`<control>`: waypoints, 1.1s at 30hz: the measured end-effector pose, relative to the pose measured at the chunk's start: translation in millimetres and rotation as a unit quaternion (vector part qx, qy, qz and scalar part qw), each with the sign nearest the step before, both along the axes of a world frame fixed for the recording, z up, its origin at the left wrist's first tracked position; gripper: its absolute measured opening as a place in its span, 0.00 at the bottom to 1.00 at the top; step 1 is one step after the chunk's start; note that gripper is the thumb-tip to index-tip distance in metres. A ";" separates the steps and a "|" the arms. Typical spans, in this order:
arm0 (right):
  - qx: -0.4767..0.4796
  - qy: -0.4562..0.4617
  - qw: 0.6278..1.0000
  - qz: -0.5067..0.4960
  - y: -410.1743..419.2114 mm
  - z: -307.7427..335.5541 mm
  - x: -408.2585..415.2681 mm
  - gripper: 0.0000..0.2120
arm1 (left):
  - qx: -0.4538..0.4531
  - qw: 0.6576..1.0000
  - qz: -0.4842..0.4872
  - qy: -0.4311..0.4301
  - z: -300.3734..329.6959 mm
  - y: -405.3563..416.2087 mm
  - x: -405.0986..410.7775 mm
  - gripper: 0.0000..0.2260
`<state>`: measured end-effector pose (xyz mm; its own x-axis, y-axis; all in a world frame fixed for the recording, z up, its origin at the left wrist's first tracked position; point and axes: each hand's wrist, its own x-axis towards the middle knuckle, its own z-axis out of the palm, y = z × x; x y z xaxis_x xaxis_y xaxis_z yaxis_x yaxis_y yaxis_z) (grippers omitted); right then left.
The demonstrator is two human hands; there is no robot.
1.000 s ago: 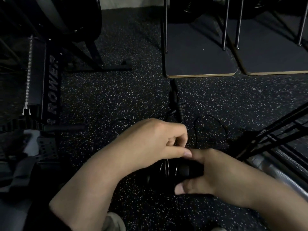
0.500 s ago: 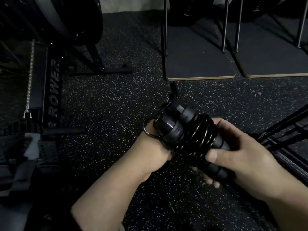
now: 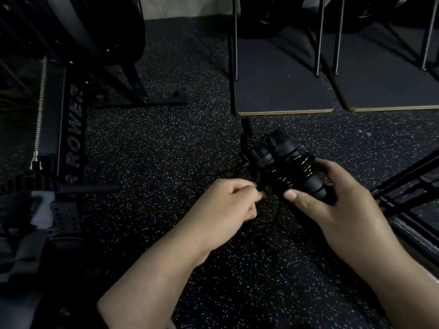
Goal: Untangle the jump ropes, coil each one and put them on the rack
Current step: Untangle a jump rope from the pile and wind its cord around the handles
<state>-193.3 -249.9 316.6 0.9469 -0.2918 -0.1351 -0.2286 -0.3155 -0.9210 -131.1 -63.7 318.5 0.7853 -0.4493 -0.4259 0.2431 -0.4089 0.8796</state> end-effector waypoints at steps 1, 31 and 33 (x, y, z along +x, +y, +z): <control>-0.040 -0.005 0.999 0.007 1.8 -0.1 0.3 0.22 | -0.017 1.000 0.001 0.012 -1.1 -0.9 -1.3 0.15; -0.164 0.026 0.985 0.053 15.6 -12.5 2.2 0.31 | -0.082 0.991 0.076 0.073 -15.9 3.0 4.7 0.21; -0.163 0.038 0.982 0.085 10.4 -12.7 1.9 0.31 | -0.082 0.990 0.099 0.064 -17.5 3.5 5.8 0.17</control>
<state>-191.3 -239.5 303.9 0.9766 -0.1696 -0.1325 -0.2109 -0.6300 -0.7474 -125.3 -60.1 301.0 0.8085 -0.3640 -0.4624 0.4185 -0.1968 0.8866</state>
